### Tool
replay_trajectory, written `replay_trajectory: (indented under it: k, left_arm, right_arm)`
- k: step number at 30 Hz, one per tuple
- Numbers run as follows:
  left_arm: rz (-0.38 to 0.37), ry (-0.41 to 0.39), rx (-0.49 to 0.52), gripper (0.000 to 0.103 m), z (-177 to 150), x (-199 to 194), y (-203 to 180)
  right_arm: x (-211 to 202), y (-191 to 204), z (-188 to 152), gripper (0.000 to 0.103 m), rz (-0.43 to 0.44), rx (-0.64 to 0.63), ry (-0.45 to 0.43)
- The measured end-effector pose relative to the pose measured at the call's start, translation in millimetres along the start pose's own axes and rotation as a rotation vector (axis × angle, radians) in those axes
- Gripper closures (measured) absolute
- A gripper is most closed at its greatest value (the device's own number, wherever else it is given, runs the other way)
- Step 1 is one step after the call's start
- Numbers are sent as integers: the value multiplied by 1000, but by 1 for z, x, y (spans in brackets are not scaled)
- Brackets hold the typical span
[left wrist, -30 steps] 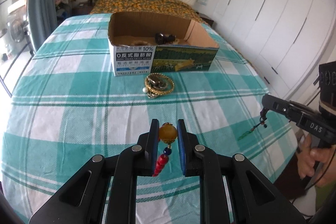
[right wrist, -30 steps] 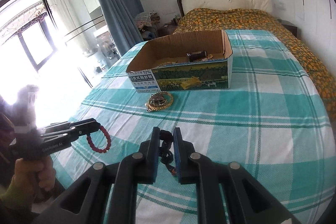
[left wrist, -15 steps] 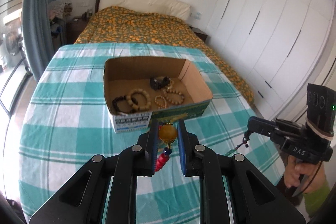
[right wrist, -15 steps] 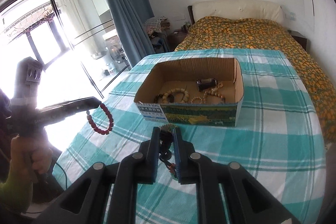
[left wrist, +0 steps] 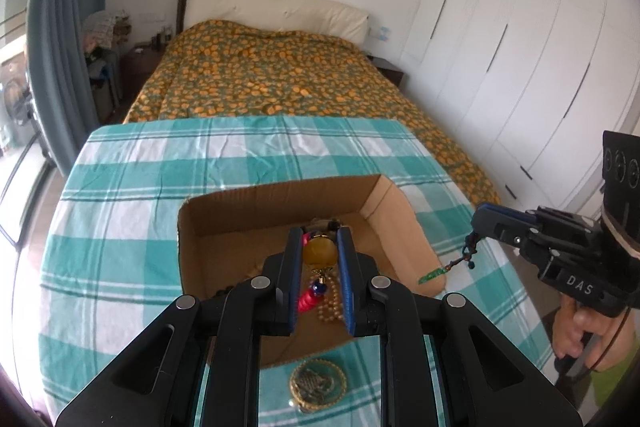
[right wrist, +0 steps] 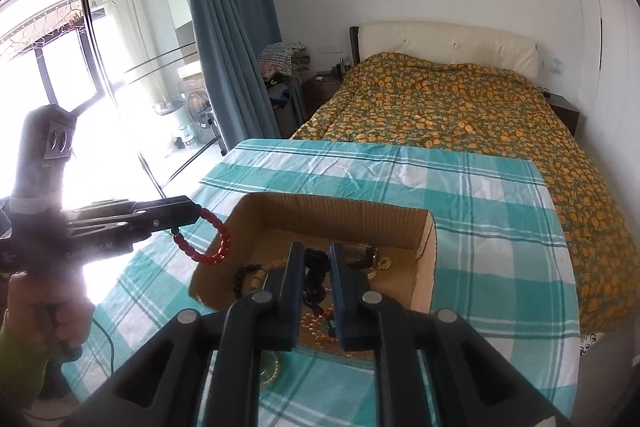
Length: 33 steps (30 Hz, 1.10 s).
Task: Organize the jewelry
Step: 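Carry both bead pieces into the box and open both tools, then withdraw both open tools from the box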
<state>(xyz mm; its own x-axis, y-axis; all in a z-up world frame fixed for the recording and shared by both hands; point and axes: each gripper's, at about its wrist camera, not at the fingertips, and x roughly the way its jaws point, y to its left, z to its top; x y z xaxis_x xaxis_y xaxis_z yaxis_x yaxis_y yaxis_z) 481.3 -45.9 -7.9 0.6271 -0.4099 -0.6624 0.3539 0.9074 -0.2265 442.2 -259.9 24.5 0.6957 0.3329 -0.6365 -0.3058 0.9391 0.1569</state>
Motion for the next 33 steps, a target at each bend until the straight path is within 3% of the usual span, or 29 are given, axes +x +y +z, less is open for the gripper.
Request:
replay_trajectory:
  k: [9, 12, 14, 16, 19, 23, 27, 33]
  left_arm:
    - [49, 104, -5, 87, 0, 83, 12]
    - [84, 117, 9, 81, -8, 93, 12]
    - [107, 120, 5, 35, -14, 91, 14]
    - [116, 90, 6, 21, -21, 80, 14]
    - [123, 78, 28, 19, -35, 58, 11]
    - [129, 75, 77, 11, -68, 23, -2]
    - [170, 69, 113, 5, -119, -6, -16]
    - [227, 126, 101, 5, -196, -15, -28]
  right_arm:
    - [74, -38, -7, 89, -95, -10, 104]
    - [90, -47, -16, 82, -110, -2, 144]
    - [91, -50, -22, 52, -118, 16, 153]
    - [83, -51, -29, 49, -129, 37, 126]
    - [66, -43, -41, 48, -146, 34, 113]
    - [41, -18, -70, 39, -171, 5, 117]
    - [14, 11, -108, 39, -192, 4, 117]
    - [-7, 49, -160, 39, -255, -13, 115]
